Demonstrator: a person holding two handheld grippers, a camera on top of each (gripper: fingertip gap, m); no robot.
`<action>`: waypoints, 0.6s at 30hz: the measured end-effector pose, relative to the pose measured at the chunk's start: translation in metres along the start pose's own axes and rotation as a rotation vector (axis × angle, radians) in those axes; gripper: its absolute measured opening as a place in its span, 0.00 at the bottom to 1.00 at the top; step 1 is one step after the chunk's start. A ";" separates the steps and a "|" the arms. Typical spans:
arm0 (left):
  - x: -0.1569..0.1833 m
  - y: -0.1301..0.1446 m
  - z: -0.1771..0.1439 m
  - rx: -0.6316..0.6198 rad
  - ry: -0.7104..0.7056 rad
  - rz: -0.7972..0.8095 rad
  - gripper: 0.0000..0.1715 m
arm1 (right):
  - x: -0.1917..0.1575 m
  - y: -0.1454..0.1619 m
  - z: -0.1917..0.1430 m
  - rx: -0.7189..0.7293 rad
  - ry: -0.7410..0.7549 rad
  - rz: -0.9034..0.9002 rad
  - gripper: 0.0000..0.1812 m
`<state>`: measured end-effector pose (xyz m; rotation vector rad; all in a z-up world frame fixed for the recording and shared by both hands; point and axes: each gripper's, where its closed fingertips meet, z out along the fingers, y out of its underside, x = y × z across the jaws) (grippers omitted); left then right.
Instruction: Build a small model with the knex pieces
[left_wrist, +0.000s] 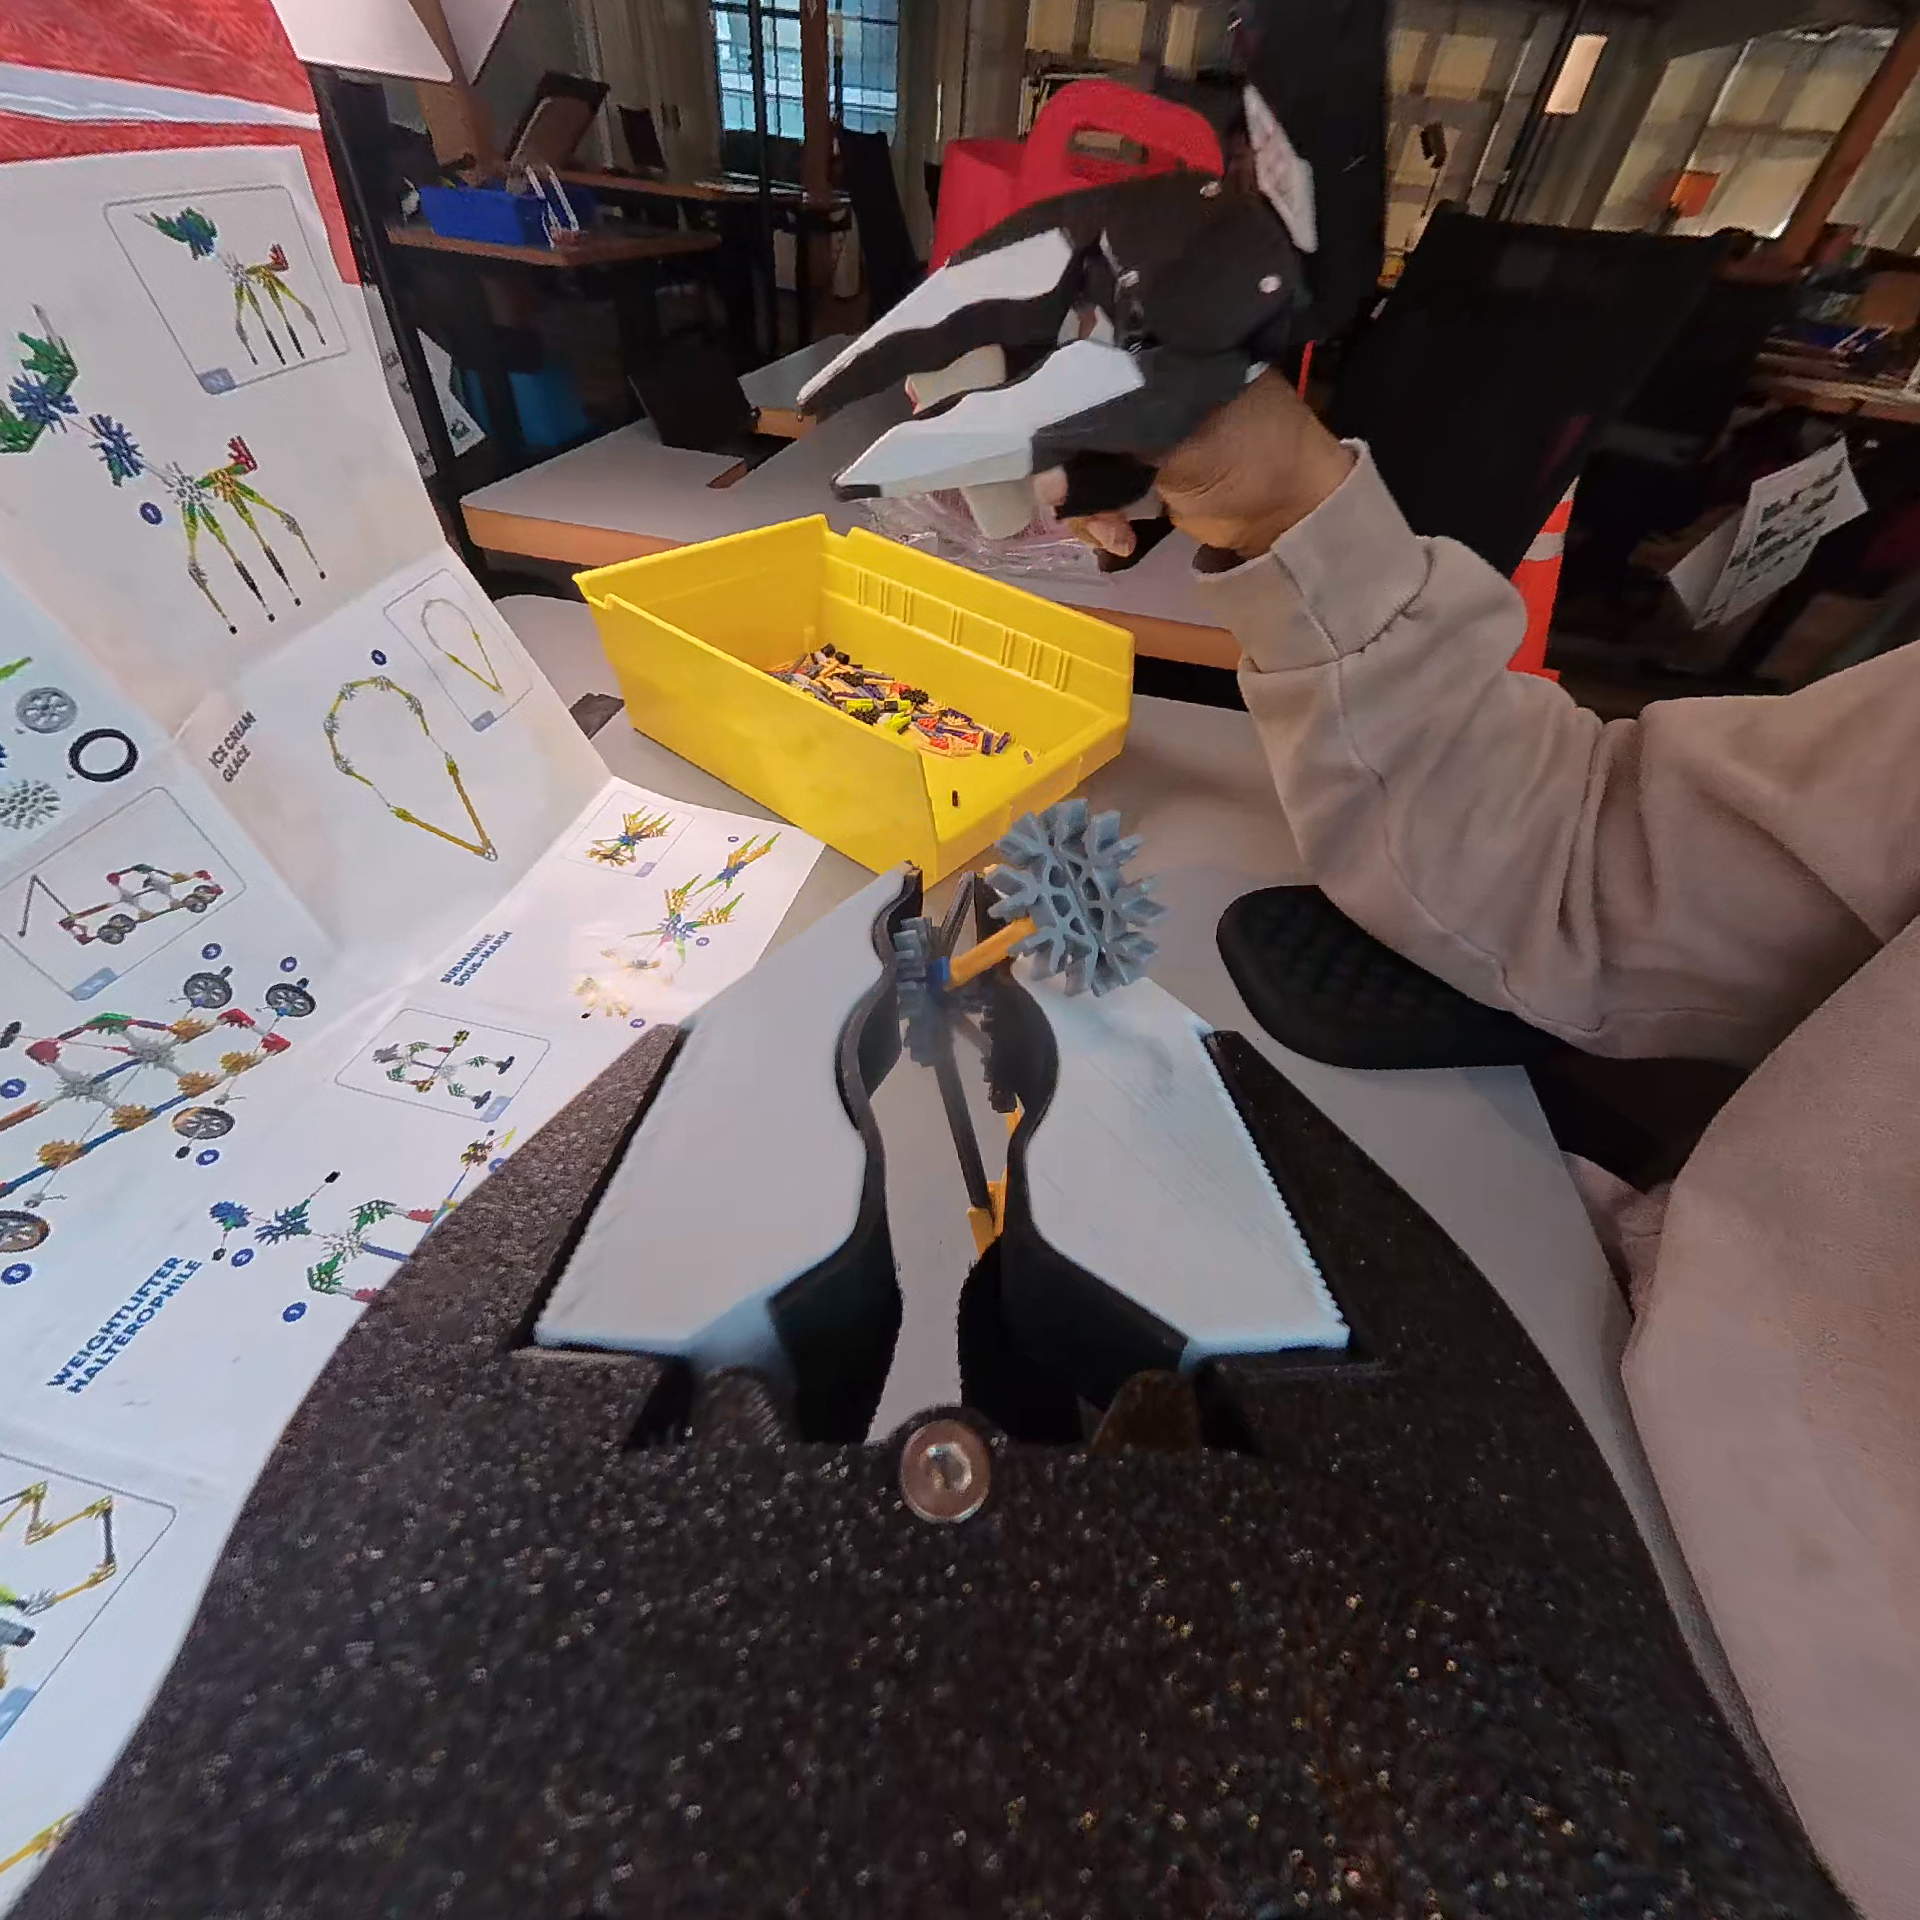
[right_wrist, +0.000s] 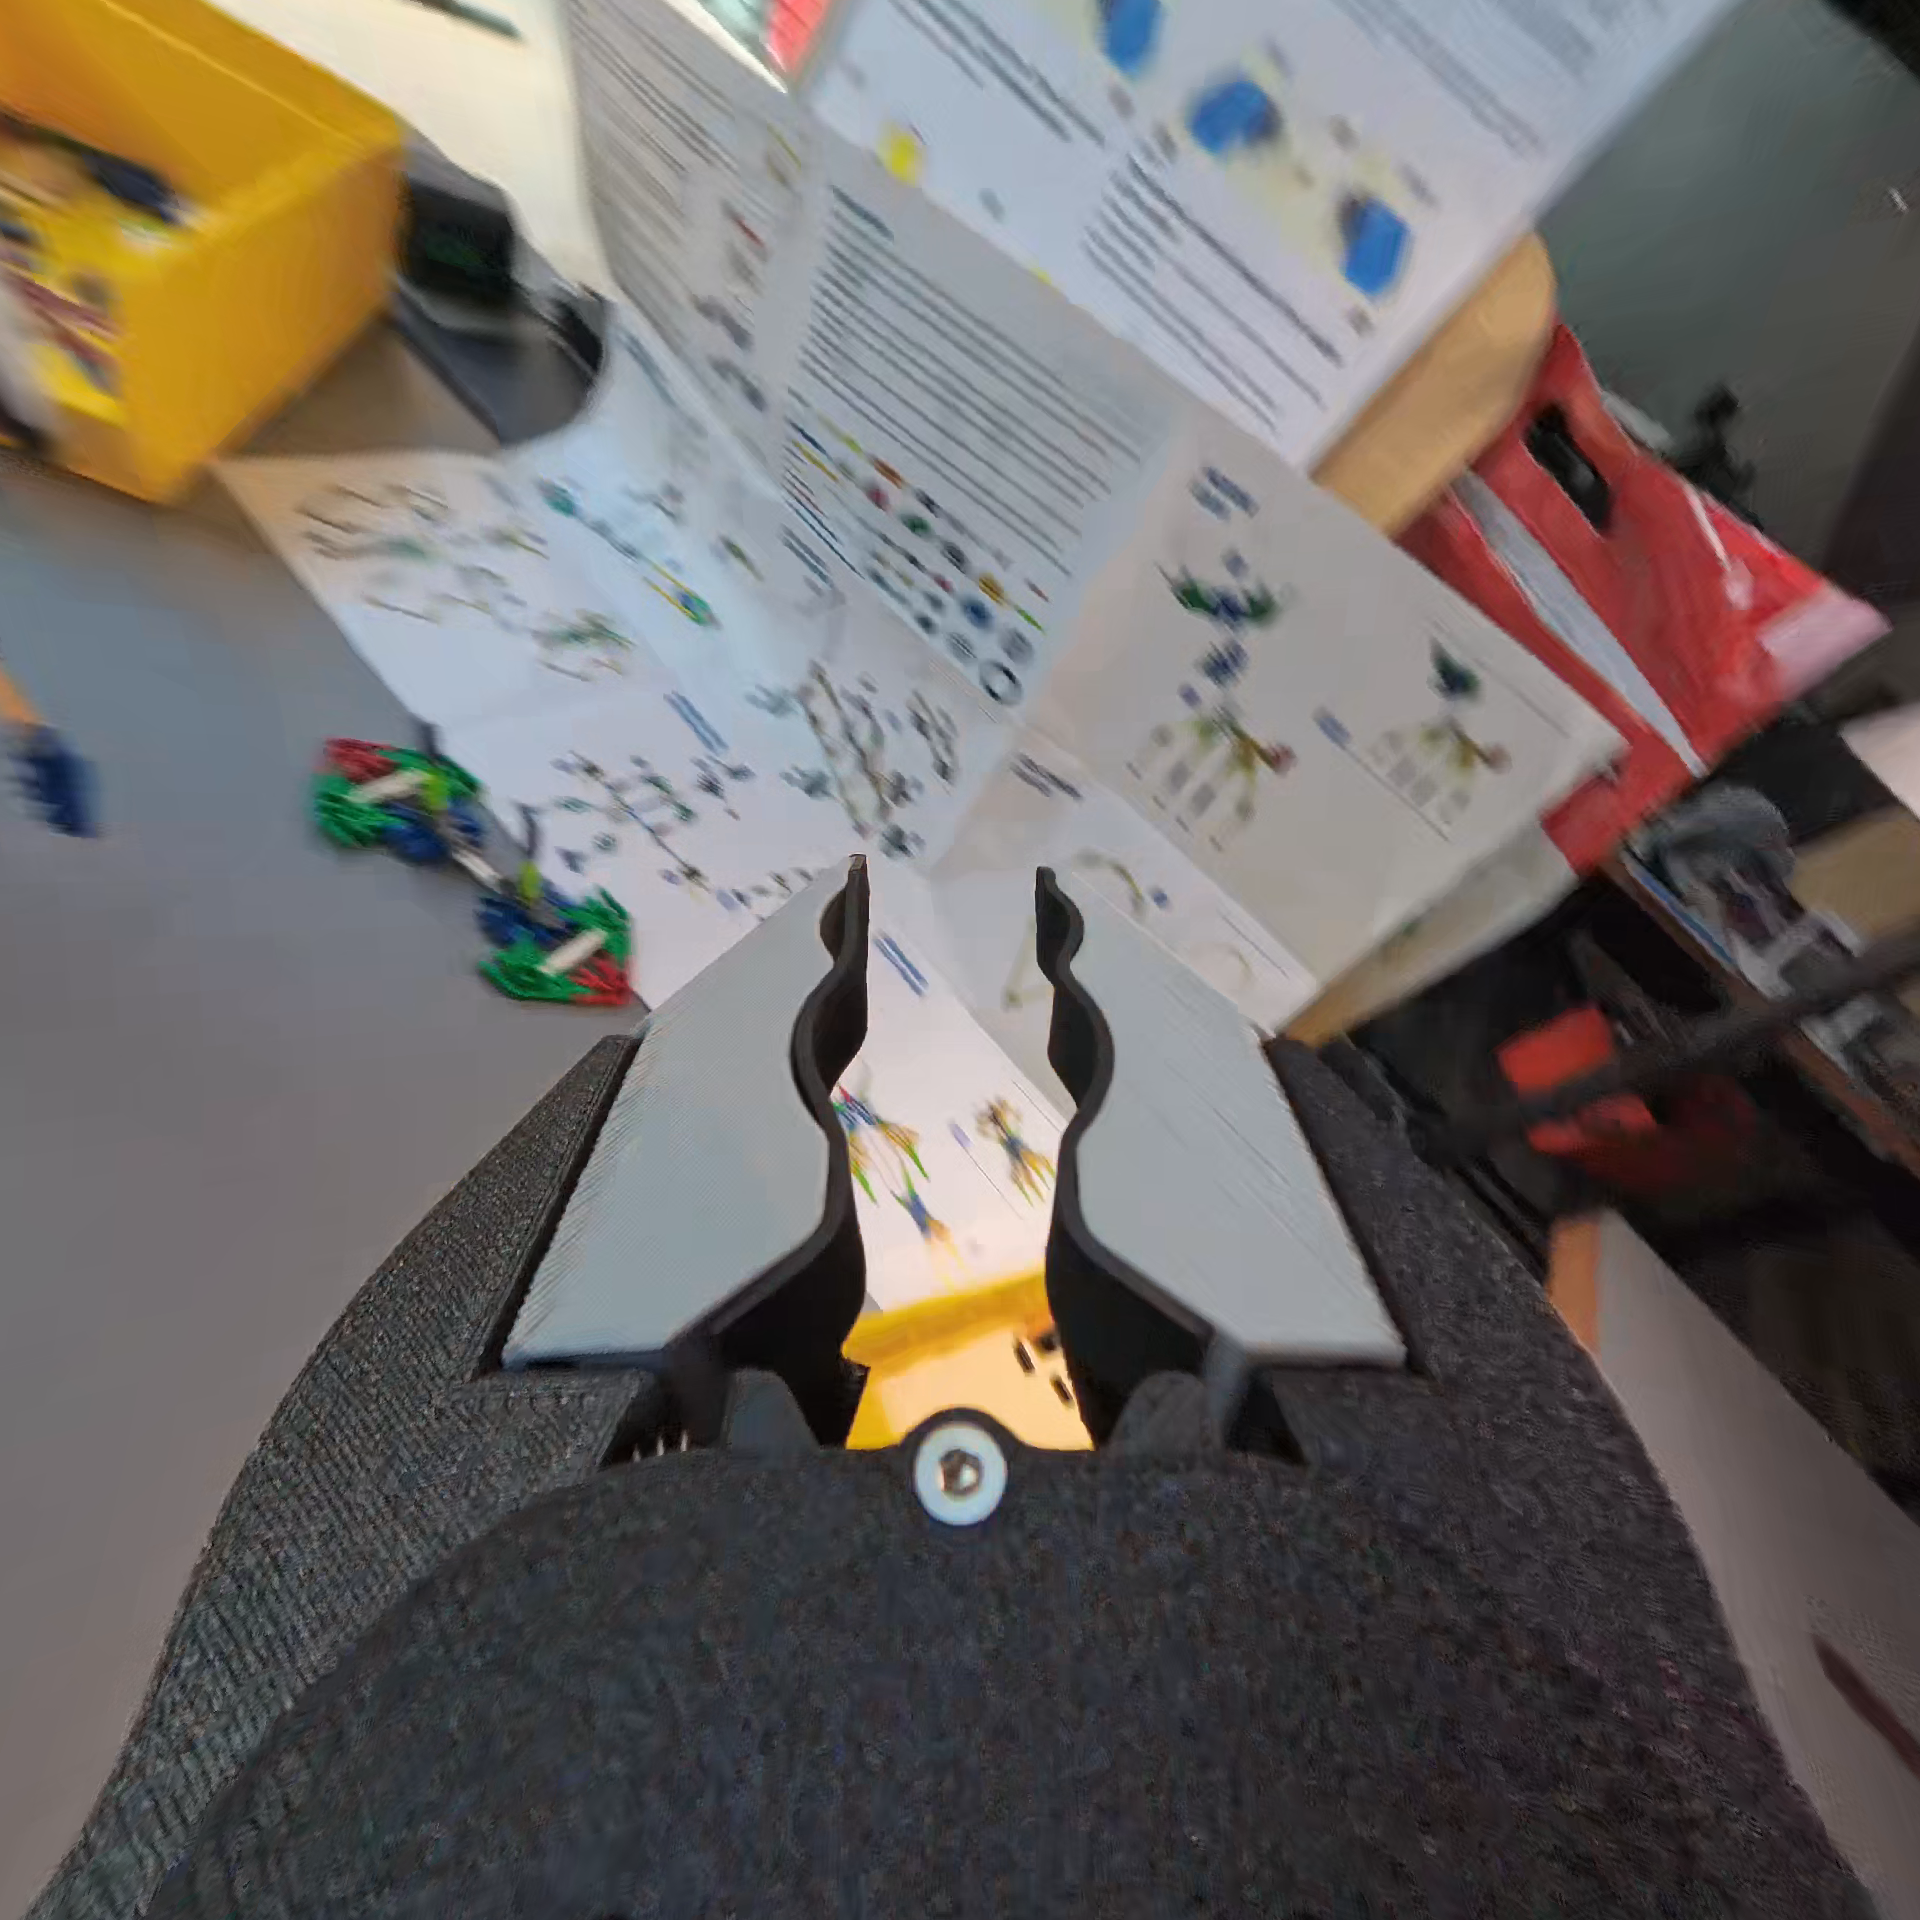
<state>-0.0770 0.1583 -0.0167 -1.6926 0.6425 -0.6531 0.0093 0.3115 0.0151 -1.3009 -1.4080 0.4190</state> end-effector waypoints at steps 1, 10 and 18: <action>0.000 0.003 0.002 -0.015 -0.005 0.005 0.05 | -0.029 -0.024 0.000 0.089 -0.100 -0.029 0.17; 0.008 0.030 0.018 -0.187 -0.039 0.114 0.04 | -0.197 -0.093 0.004 0.338 -0.610 -0.089 0.16; 0.011 0.041 0.023 -0.251 -0.040 0.181 0.05 | -0.201 -0.084 0.010 0.322 -0.687 -0.029 0.11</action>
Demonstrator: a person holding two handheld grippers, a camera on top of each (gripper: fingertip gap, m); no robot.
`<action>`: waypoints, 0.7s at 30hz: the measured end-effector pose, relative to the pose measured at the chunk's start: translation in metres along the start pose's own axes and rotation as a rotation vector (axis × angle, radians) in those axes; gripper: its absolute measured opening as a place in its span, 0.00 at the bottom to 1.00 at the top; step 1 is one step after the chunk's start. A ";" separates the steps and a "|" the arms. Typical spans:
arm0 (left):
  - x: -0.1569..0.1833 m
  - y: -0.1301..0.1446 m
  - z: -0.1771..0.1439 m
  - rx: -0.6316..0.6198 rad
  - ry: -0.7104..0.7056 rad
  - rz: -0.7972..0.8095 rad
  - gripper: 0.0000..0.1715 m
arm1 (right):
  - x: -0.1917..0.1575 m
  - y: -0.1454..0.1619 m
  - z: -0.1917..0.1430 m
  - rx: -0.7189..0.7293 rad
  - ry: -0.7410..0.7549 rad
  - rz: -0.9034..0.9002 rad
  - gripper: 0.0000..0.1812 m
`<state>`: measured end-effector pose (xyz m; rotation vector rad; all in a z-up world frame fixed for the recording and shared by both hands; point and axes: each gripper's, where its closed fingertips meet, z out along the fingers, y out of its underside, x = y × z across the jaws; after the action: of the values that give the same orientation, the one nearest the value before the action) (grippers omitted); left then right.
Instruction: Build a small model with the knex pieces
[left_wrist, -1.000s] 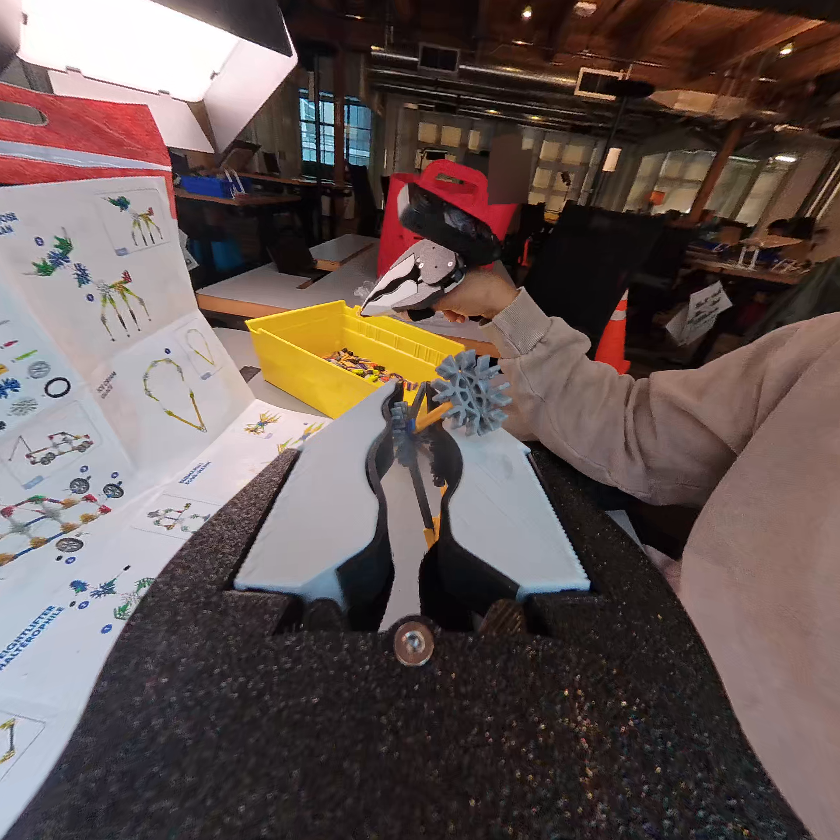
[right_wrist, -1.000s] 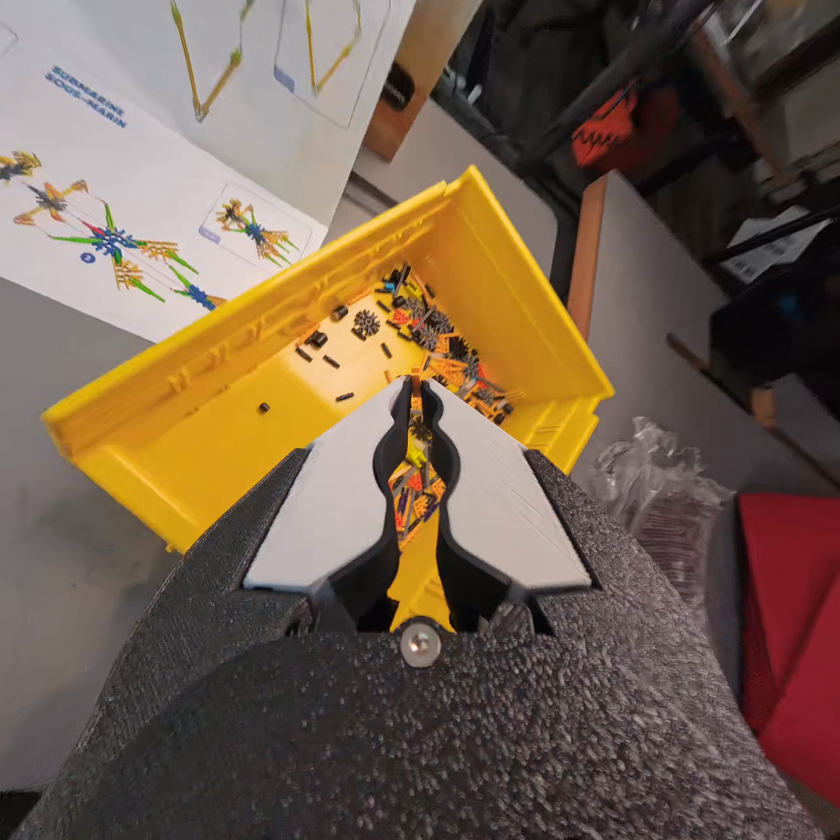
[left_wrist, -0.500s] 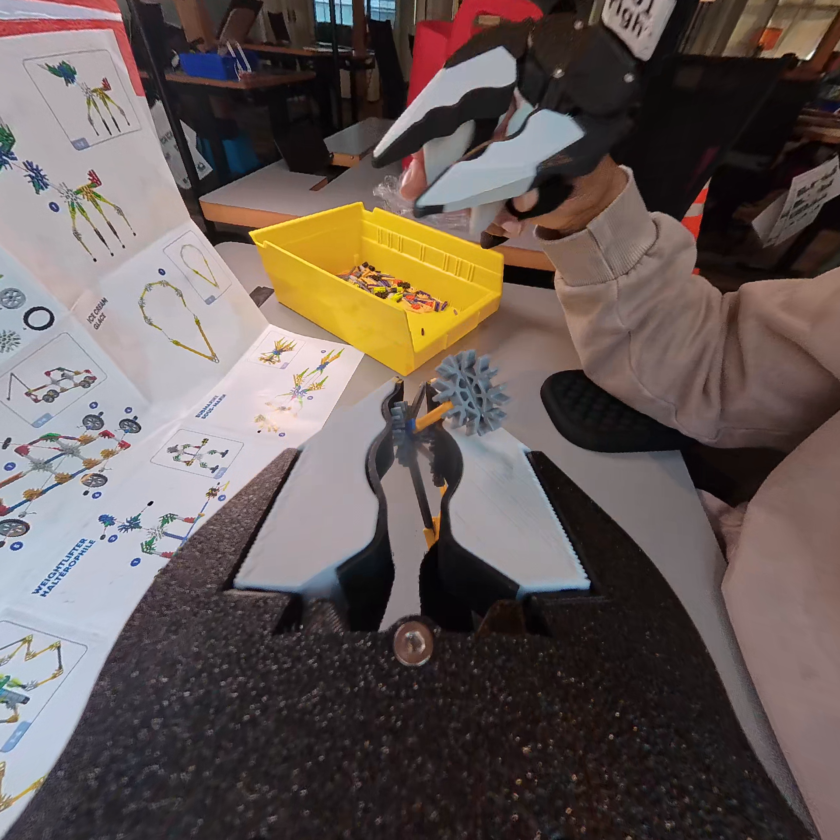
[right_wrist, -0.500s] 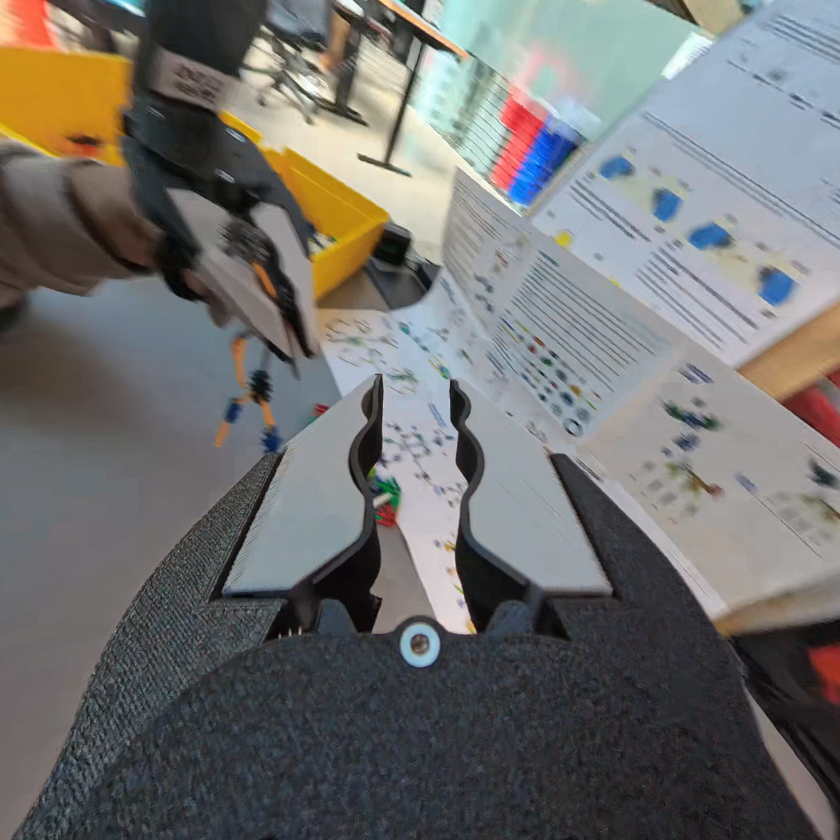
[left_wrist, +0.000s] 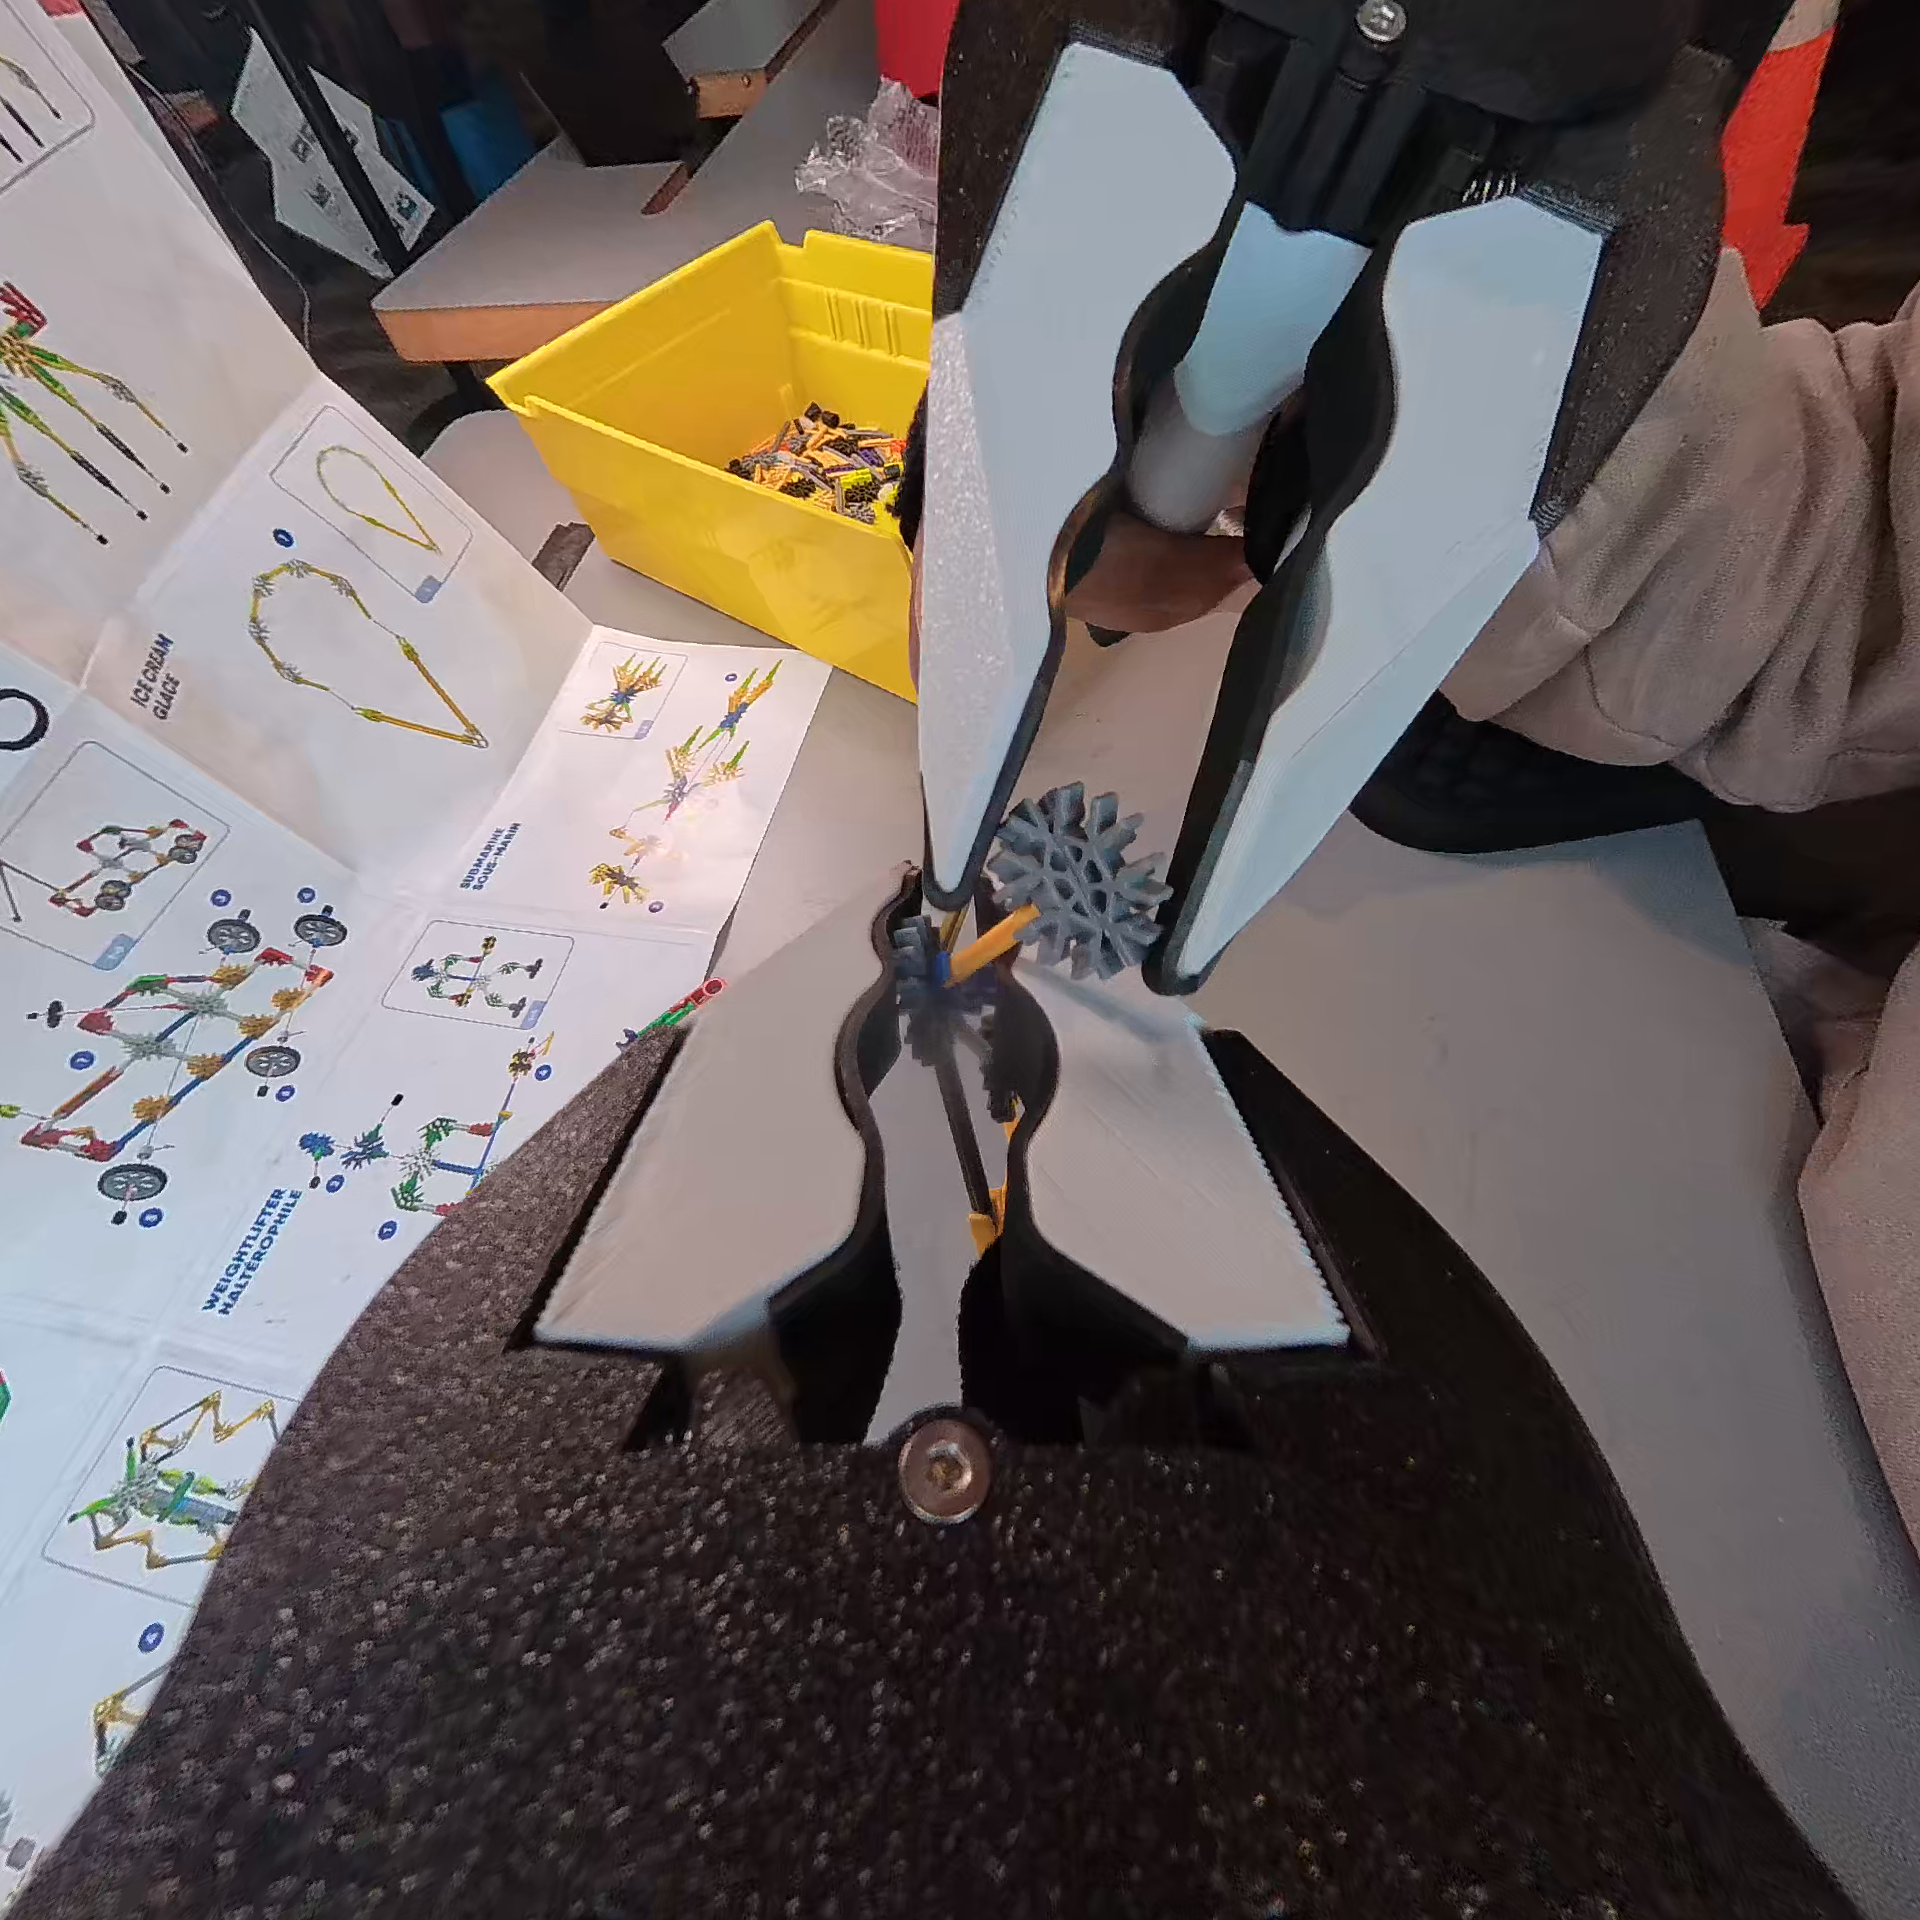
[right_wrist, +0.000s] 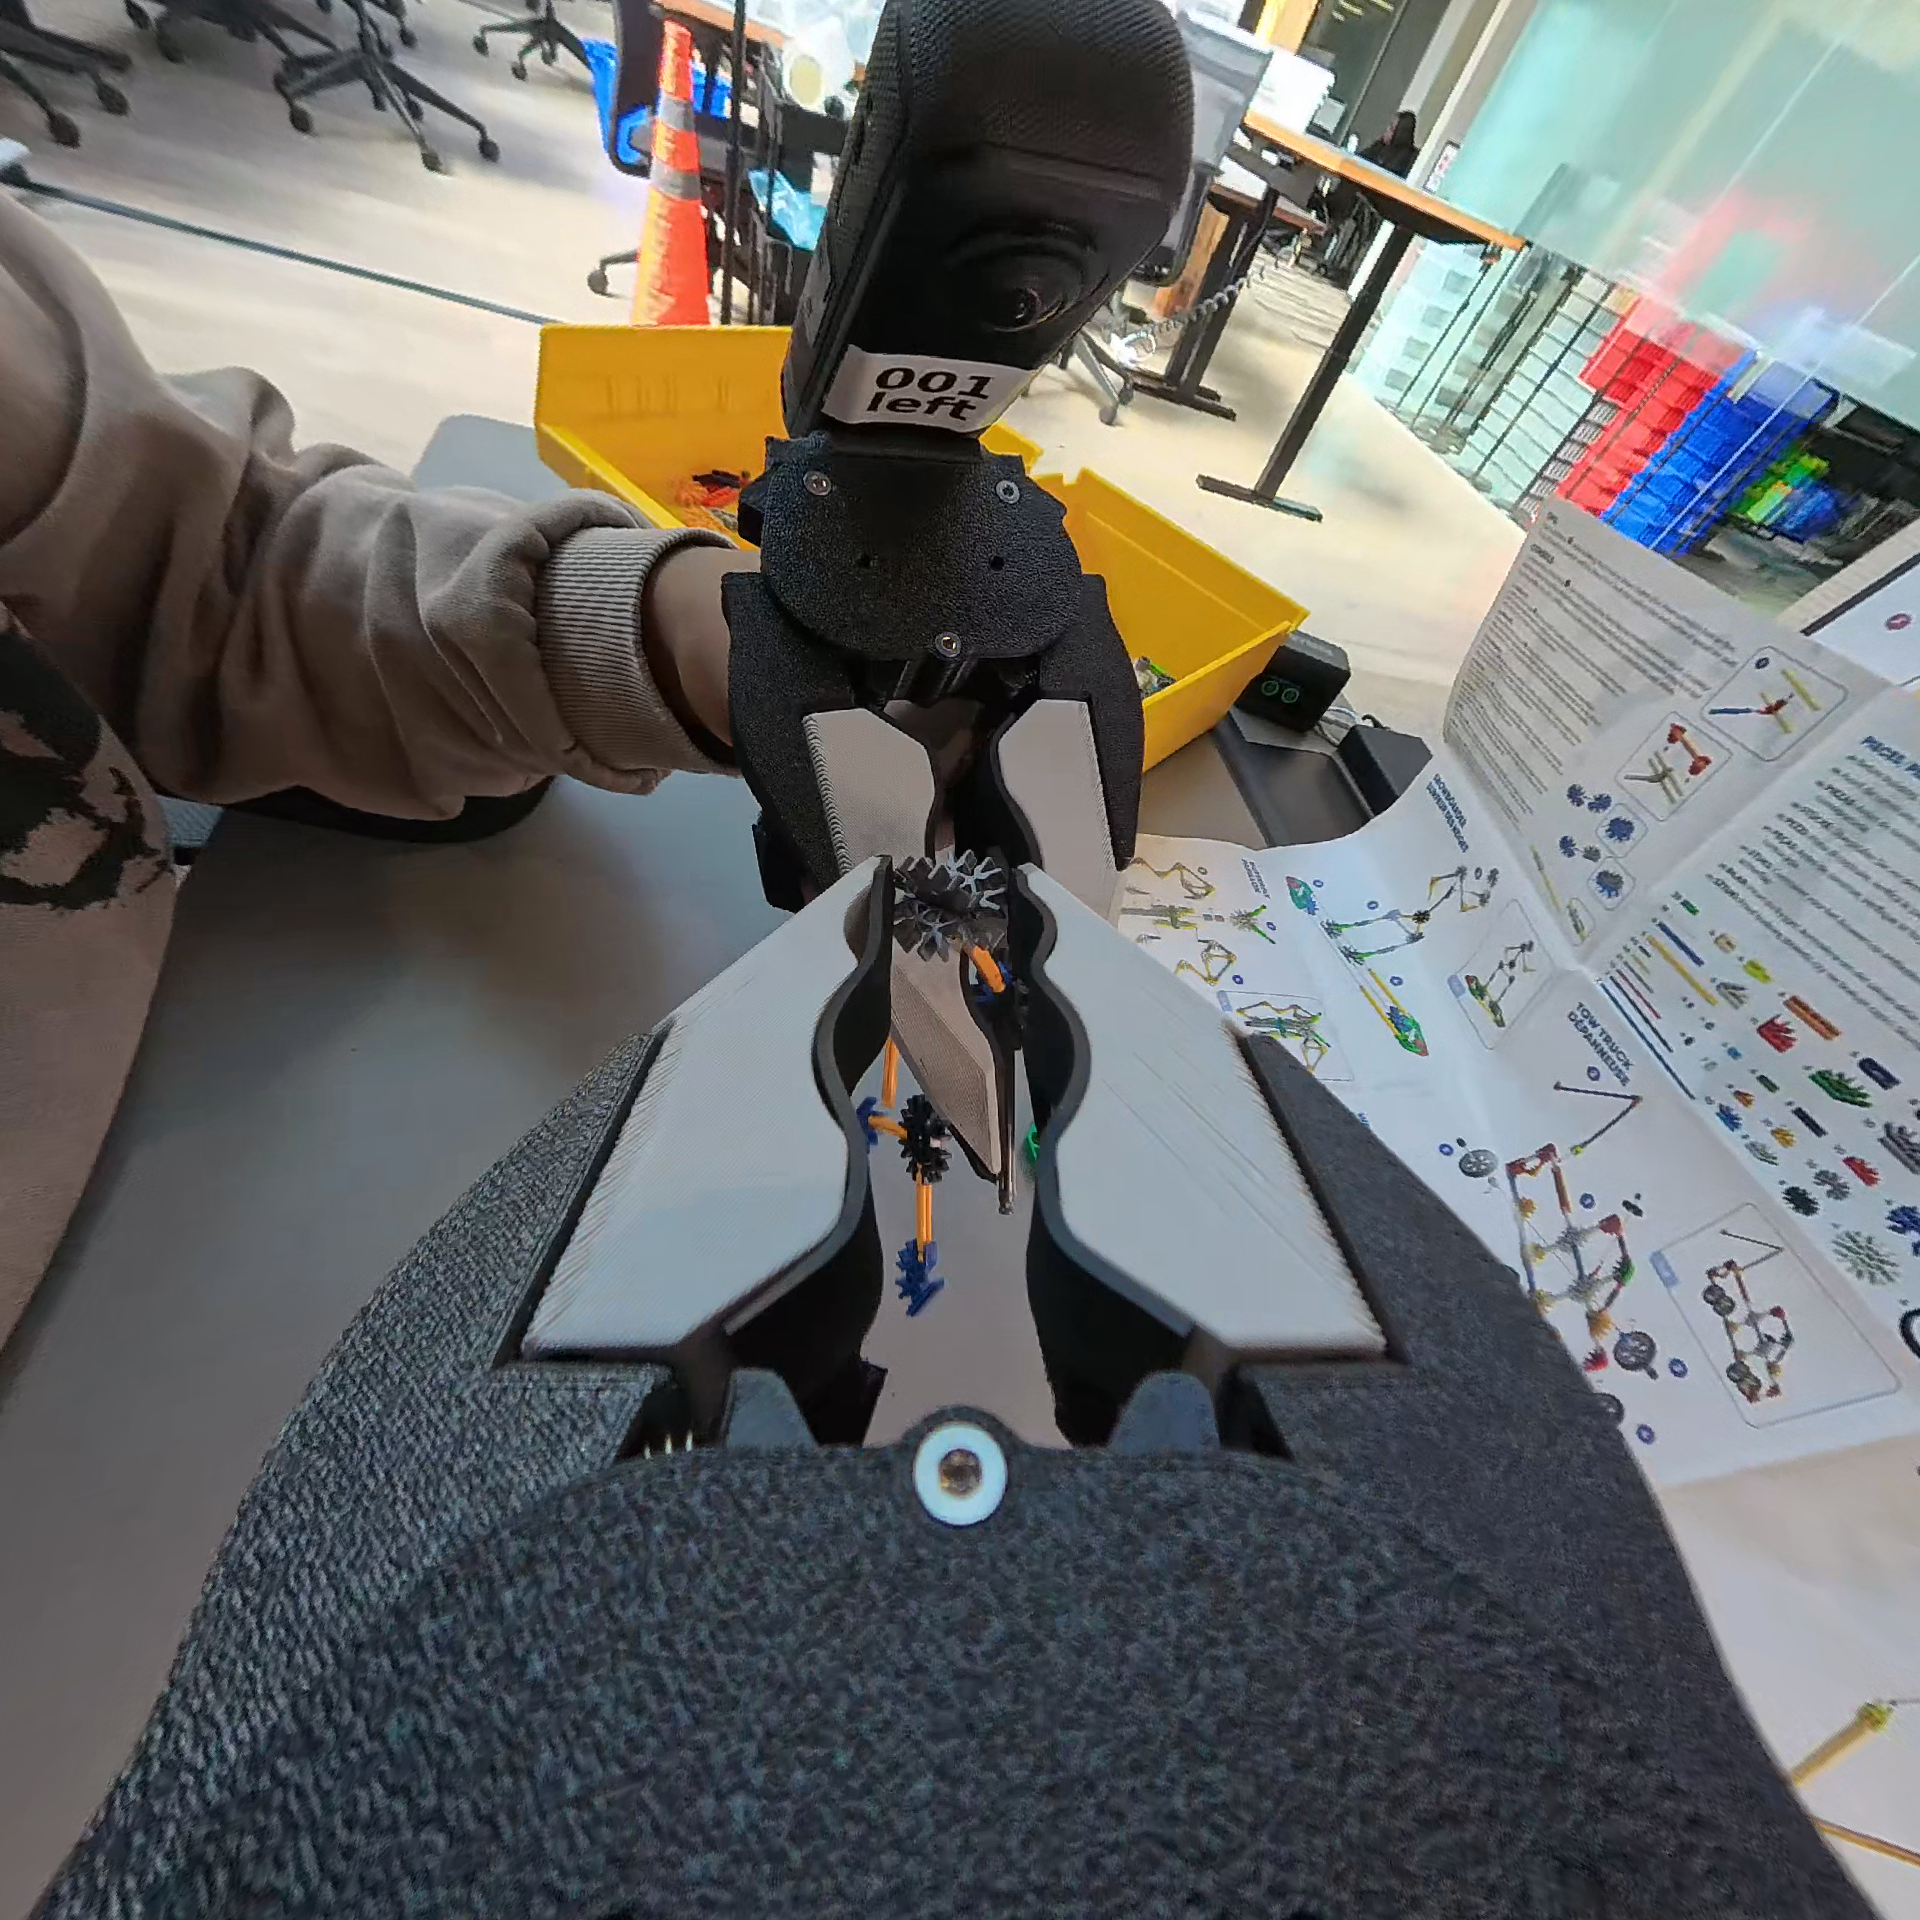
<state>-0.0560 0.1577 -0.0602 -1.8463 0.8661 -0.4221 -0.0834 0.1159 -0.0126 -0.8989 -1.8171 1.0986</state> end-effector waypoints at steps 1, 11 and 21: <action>-0.001 -0.002 -0.001 0.013 0.001 -0.001 0.05 | 0.002 -0.003 -0.003 0.023 -0.004 0.015 0.11; -0.003 -0.034 -0.029 0.176 -0.054 0.118 0.10 | 0.011 -0.027 -0.026 0.376 -0.290 0.462 0.11; -0.001 -0.054 -0.048 0.212 -0.218 0.368 0.18 | 0.013 -0.032 -0.031 0.472 -0.384 0.587 0.11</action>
<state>-0.0674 0.1398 0.0089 -1.4673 0.9463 -0.0754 -0.0658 0.1256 0.0291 -0.9985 -1.4907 2.0866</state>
